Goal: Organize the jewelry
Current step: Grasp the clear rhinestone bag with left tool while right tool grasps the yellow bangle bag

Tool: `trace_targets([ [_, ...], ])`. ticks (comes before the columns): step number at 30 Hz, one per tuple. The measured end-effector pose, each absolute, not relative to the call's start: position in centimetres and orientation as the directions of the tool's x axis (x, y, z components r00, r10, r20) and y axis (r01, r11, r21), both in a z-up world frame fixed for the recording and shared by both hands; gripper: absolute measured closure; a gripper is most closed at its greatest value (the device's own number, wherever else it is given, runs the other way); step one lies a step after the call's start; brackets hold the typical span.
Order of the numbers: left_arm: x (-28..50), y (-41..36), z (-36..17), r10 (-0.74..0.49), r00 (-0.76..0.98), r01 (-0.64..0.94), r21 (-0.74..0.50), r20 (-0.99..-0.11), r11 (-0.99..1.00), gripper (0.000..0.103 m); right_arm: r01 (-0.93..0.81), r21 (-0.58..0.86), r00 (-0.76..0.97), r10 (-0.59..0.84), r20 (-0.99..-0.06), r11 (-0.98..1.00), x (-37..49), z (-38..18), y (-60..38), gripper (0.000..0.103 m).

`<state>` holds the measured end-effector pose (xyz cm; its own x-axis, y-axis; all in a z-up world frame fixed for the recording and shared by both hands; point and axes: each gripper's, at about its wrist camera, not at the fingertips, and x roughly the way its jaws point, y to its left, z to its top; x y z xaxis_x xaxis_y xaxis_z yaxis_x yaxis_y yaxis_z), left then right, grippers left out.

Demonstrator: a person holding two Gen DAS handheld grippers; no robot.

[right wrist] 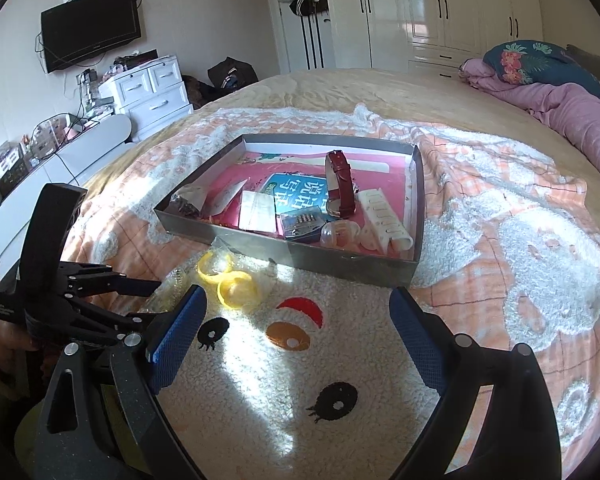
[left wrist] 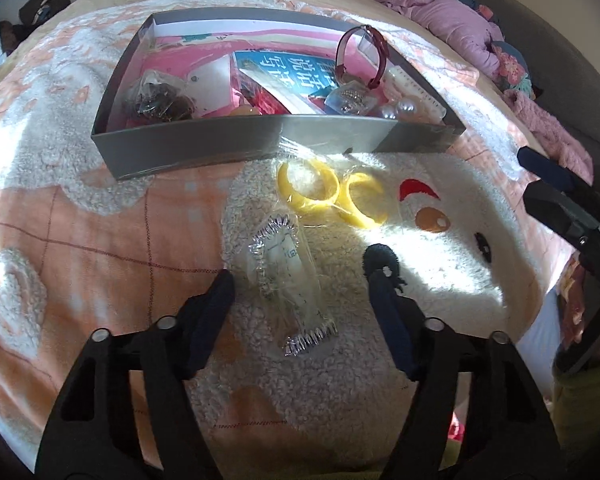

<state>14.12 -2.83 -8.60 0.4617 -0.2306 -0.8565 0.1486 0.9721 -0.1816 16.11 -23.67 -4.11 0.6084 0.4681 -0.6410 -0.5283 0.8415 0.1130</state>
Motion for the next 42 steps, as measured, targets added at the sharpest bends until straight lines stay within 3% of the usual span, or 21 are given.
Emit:
trace_targets([
  [1,14.0,-3.1,-8.6,-0.194,0.474,0.155,-0.135,-0.859,0.979,0.068,-0.531,0.116,0.600,0.470,-0.647,0.839,16.3,-4.4,-23.5,0.011],
  [2,13.9,-3.2,-8.5,-0.190,0.481,0.163,-0.125,-0.856,0.979,0.076,-0.537,0.121,0.591,0.474,-0.653,0.835,16.6,-4.7,-23.3,0.011],
  [5,13.8,-2.7,-8.0,-0.211,0.492,0.163,-0.148,-0.845,0.975,0.078,-0.554,0.126,0.558,0.479,-0.678,0.823,17.6,-5.8,-22.0,0.011],
  [18,12.7,0.3,-4.3,-0.216,0.585,0.136,-0.169,-0.781,0.976,0.080,-0.718,-0.021,0.439,0.429,-0.790,0.695,20.9,-10.4,-12.9,0.011],
  [19,12.7,0.6,-4.1,-0.217,0.589,0.131,-0.173,-0.778,0.976,0.080,-0.728,-0.020,0.429,0.432,-0.793,0.685,20.9,-10.5,-12.5,0.014],
  [20,12.7,0.9,-4.1,-0.215,0.594,0.125,-0.175,-0.775,0.977,0.080,-0.743,-0.011,0.416,0.449,-0.791,0.669,20.8,-10.5,-12.2,0.029],
  [26,12.7,2.2,-3.3,-0.195,0.619,0.099,-0.171,-0.760,0.980,0.080,-0.765,0.022,0.394,0.495,-0.775,0.643,20.1,-10.1,-12.0,0.055],
  [35,12.5,3.5,-1.7,-0.185,0.659,0.077,-0.179,-0.729,0.981,0.080,-0.723,0.130,0.426,0.586,-0.690,0.679,18.6,-6.7,-14.6,0.058],
  [42,13.3,3.3,-0.5,-0.175,0.674,0.085,-0.160,-0.717,0.983,0.080,-0.692,0.121,0.516,0.605,-0.606,0.712,19.1,-2.1,-17.1,0.058],
])
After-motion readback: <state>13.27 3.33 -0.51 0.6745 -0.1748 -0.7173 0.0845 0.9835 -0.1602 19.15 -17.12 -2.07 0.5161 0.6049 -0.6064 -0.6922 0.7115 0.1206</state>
